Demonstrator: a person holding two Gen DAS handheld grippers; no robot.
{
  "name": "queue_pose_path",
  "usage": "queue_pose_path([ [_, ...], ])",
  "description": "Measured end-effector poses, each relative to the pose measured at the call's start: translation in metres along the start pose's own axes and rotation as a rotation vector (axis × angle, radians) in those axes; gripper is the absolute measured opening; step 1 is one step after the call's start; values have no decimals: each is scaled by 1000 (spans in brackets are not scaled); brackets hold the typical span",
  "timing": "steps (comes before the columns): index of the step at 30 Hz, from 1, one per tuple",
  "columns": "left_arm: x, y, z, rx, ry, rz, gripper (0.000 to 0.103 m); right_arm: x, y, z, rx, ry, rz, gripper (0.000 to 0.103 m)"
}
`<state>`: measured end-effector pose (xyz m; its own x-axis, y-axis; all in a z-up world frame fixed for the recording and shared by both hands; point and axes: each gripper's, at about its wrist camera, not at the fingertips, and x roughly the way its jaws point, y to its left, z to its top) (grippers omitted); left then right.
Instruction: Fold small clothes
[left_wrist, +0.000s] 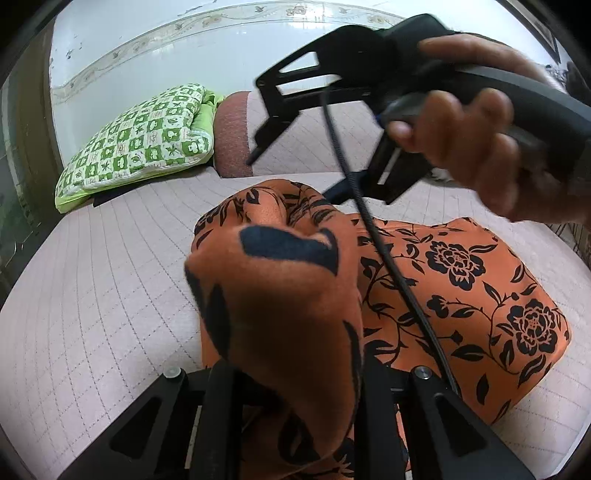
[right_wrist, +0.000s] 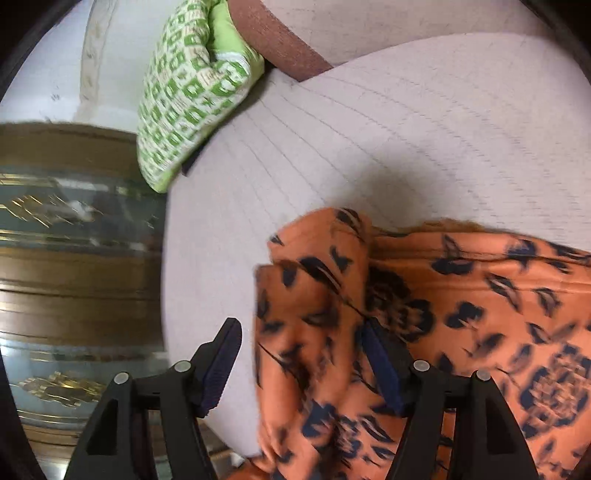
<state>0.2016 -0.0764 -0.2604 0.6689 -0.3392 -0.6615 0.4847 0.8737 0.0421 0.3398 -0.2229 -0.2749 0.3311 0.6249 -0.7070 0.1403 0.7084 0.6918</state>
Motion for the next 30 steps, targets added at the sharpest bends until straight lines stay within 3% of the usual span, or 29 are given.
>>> queue_pose_path([
  [3, 0, 2, 1, -10, 2, -9, 18, 14, 8, 5, -16, 19, 7, 71],
  [8, -4, 1, 0, -23, -4, -19, 18, 36, 26, 7, -76, 21, -107, 70],
  [9, -5, 1, 1, -27, -9, -23, 18, 40, 29, 5, -109, 23, -135, 56],
  [10, -3, 2, 2, -29, -11, -20, 18, 42, 32, 2, -146, 18, -164, 35],
  [13, -3, 0, 3, -44, -16, -51, 18, 43, 33, -8, -226, 7, -209, 23],
  [22, -20, -48, 14, 7, -122, -190, 18, -33, 6, -30, -269, -181, -212, 17],
  [26, -25, -84, 18, 38, -162, -282, 18, -79, -25, -43, -254, -261, -221, 17],
  [30, -18, -123, 19, 39, -137, -371, 18, -117, -72, -53, -195, -315, -250, 17],
])
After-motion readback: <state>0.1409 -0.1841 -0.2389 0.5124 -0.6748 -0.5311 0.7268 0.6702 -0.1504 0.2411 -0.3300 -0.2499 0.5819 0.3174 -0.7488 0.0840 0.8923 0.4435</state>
